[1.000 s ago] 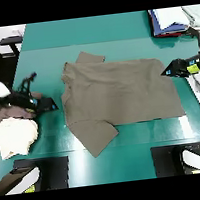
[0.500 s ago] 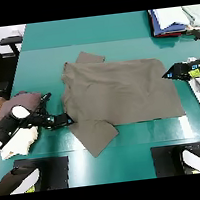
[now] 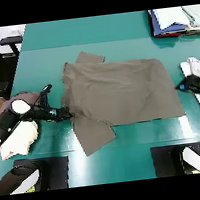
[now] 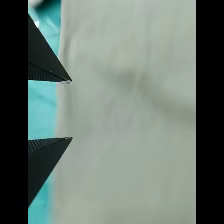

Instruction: Fold the shirts.

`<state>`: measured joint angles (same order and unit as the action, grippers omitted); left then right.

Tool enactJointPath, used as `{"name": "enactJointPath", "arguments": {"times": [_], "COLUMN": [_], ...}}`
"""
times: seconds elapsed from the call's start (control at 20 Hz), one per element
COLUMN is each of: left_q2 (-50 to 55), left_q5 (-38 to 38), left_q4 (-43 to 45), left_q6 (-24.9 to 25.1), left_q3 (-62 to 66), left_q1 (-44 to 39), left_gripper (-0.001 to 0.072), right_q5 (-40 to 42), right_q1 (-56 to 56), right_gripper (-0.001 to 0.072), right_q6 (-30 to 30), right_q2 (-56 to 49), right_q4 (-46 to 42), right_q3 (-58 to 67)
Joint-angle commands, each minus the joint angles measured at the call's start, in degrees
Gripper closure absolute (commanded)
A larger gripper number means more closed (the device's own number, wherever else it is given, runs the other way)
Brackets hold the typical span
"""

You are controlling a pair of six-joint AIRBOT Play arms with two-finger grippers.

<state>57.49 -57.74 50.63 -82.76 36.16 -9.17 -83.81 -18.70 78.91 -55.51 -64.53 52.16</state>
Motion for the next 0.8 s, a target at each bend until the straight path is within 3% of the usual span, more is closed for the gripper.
{"name": "enactJointPath", "arguments": {"times": [0.0, 0.25, 0.55, 0.75], "left_q2": [-0.1, -0.1, -0.1, -0.1], "left_q5": [-1.3, -1.5, -2.3, -2.4], "left_q4": [-0.1, 0.0, -0.1, -0.1], "left_q6": [1.0, 2.3, 2.4, 2.9], "left_q3": [4.3, 5.1, 5.1, 5.1], "left_q1": [-0.1, -0.1, -0.1, -0.1], "left_gripper": [0.0679, 0.0679, 0.0680, 0.0679], "right_q5": [-0.3, 5.2, 12.2, 18.9], "right_q1": [-14.3, -27.6, -26.3, -18.1], "right_gripper": [0.0245, 0.0267, 0.0271, 0.0289], "right_q6": [0.1, 0.0, -1.8, -2.5], "right_q2": [3.1, 3.0, -3.5, -9.3], "right_q4": [-5.9, -0.9, 6.3, 11.0], "right_q3": [-11.4, -22.0, -24.0, -23.9]}}
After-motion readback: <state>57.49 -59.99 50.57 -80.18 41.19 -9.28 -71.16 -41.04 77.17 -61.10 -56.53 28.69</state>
